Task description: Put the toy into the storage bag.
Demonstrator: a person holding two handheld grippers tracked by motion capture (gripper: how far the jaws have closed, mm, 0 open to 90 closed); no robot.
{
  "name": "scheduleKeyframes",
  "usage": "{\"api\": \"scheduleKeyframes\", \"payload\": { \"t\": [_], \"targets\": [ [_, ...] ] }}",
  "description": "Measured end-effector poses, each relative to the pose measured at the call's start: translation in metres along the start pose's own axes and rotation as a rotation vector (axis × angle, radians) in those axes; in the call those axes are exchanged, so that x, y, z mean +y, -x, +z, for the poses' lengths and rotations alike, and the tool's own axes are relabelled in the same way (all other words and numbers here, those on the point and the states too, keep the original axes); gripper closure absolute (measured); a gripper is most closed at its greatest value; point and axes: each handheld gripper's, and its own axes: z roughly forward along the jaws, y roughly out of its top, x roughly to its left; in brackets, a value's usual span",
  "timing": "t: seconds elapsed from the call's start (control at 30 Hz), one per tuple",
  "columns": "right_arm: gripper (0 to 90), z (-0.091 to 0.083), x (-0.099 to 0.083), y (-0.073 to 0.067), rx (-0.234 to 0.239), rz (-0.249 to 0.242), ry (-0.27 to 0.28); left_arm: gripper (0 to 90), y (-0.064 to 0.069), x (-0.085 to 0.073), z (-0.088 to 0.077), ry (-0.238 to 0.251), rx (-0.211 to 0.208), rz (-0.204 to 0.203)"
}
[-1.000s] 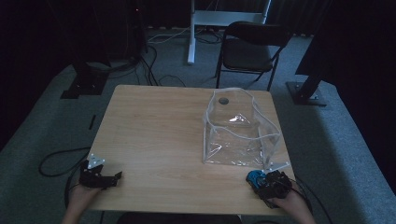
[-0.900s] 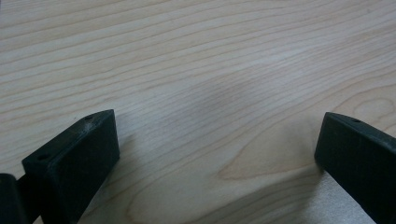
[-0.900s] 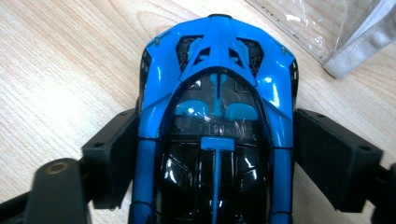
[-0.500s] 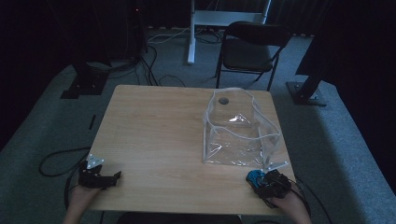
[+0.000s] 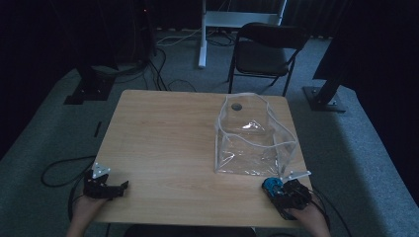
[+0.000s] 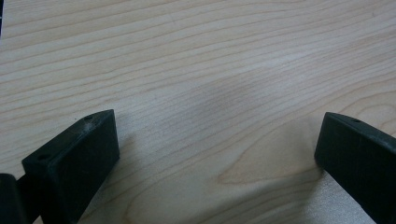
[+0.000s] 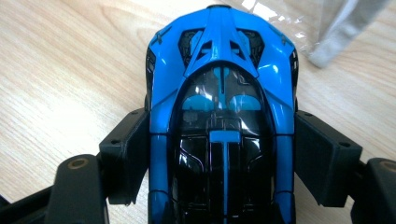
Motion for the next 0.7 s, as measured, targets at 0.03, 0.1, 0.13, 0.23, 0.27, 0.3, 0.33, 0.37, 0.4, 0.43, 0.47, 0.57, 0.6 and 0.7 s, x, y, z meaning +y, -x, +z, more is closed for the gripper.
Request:
{"api": "scheduleKeyframes", "payload": {
  "t": [0.03,0.1,0.13,0.23,0.27,0.3,0.33,0.37,0.4,0.43,0.47,0.57,0.6,0.7],
  "targets": [
    [26.1,-0.003,0.000,0.001,0.011,0.005,0.012,0.3,0.000,0.000,0.000,0.000,-0.001,0.001],
    [26.1,-0.009,-0.001,0.001,0.018,0.005,0.036,0.3,0.000,0.000,0.000,0.001,-0.001,0.001],
    [26.2,-0.013,0.000,0.000,0.026,0.002,0.044,0.3,0.000,0.000,0.000,0.001,-0.002,0.002],
    [26.2,-0.026,0.002,0.001,0.068,0.008,0.099,0.3,0.000,0.001,0.001,0.001,-0.003,0.002],
    [26.2,-0.031,0.003,0.001,0.071,0.013,0.121,0.3,0.000,0.001,0.001,0.001,-0.003,0.003],
    [26.2,-0.035,0.005,0.001,0.072,0.011,0.138,0.3,0.000,0.001,0.001,0.001,-0.004,0.004],
    [26.1,-0.039,0.007,0.000,0.074,0.004,0.146,0.3,0.000,0.001,0.001,0.001,-0.003,0.003],
    [26.2,-0.043,0.008,-0.001,0.073,0.004,0.167,0.3,0.000,0.001,0.001,0.001,-0.003,0.003],
    [26.2,-0.047,0.010,-0.002,0.084,0.000,0.181,0.3,0.000,0.001,0.001,0.001,-0.004,0.004],
    [26.2,-0.051,0.012,-0.002,0.102,-0.001,0.200,0.3,0.000,0.001,0.001,0.001,-0.003,0.004],
    [26.2,-0.055,0.014,-0.002,0.112,0.003,0.224,0.3,0.000,0.001,0.001,0.001,-0.003,0.004],
    [26.1,-0.066,0.020,-0.004,0.120,-0.009,0.267,0.3,0.000,0.002,0.001,-0.001,-0.004,0.006],
    [26.1,-0.070,0.023,-0.005,0.123,-0.020,0.273,0.3,-0.001,0.002,0.002,-0.001,-0.005,0.008],
    [26.1,-0.082,0.030,-0.008,0.128,-0.040,0.308,0.3,-0.001,0.002,0.002,0.000,-0.006,0.008]
  ]
}}
